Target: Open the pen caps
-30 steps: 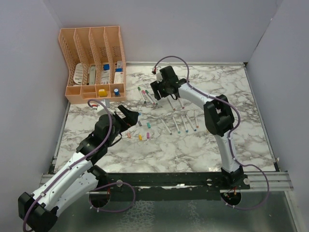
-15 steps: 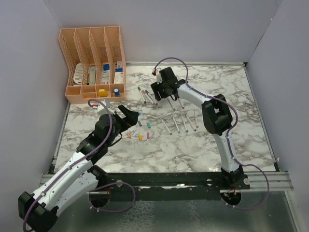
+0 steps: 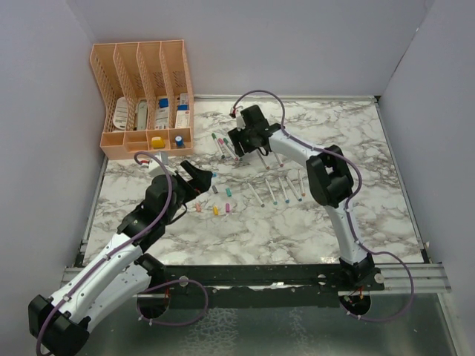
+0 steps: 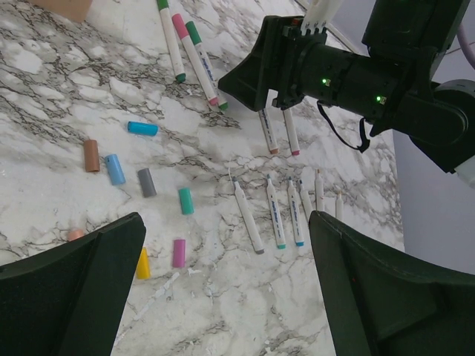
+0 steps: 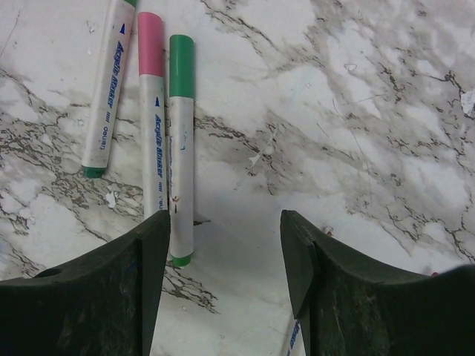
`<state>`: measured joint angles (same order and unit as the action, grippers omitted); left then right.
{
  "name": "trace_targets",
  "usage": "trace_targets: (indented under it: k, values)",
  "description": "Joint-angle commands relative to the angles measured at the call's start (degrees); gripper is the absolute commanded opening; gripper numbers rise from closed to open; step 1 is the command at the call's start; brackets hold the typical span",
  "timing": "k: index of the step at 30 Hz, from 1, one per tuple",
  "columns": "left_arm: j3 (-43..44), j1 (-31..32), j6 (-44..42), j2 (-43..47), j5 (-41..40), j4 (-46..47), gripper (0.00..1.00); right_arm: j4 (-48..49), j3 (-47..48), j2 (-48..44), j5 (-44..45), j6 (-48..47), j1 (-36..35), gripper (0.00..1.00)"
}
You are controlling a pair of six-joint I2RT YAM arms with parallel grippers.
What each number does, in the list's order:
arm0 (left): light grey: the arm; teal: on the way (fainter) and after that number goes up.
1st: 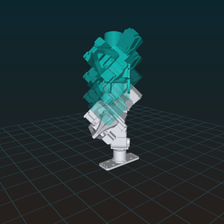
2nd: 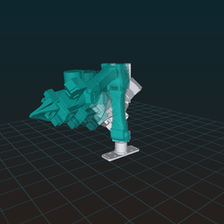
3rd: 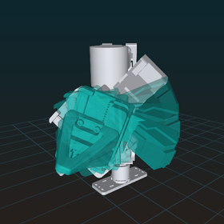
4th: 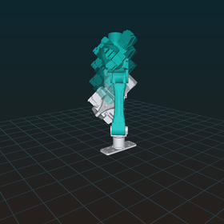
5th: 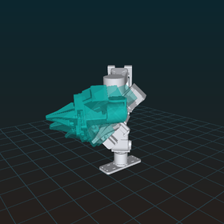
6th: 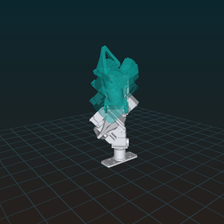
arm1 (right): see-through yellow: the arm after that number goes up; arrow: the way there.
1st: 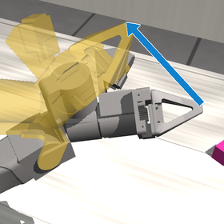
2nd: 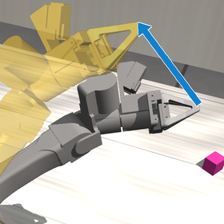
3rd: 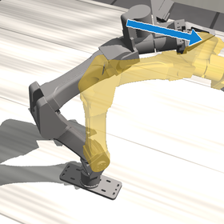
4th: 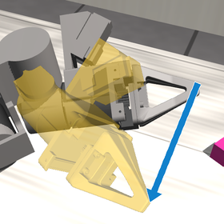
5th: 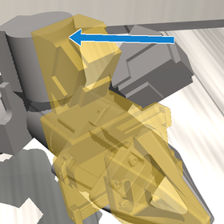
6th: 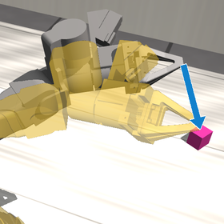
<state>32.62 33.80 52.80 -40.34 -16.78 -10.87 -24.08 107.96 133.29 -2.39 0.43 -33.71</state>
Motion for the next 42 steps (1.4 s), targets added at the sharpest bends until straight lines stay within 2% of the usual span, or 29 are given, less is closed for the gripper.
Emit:
trace_targets:
  k: [1, 16, 27, 32, 36, 42]
  values:
    - [1.2, -0.4, -0.7, 1.0, -0.9, 0.1, 0.95, -0.2, 2.3, 2.1, 0.5, 0.9, -0.6, 0.6]
    - [1.0, -0.8, -0.5, 2.1, -1.5, -0.5, 0.95, -1.2, 3.9, 4.5, 0.4, 0.6, -0.7, 0.56]
    - [2.3, -1.0, -0.9, 2.5, -2.2, -1.6, 0.95, -1.8, 2.6, 5.9, -0.6, 0.5, -0.8, 0.29]
    - [4.4, -1.0, -2.6, 1.8, -2.5, -2.1, 0.95, -2.3, 2.5, 6.7, 0.7, 1.1, -0.8, 0.02]
    - [6.2, -1.1, -3.9, -0.3, -2.1, -1.4, 0.96, 0.3, 1.1, 4.3, 2.2, 2.2, -0.7, 0.01]
    - [8.2, -1.3, -4.1, -4.2, 0.0, 0.7, 0.96, 6.9, -3.5, -5.3, 2.4, 2.8, -0.6, 0.01]
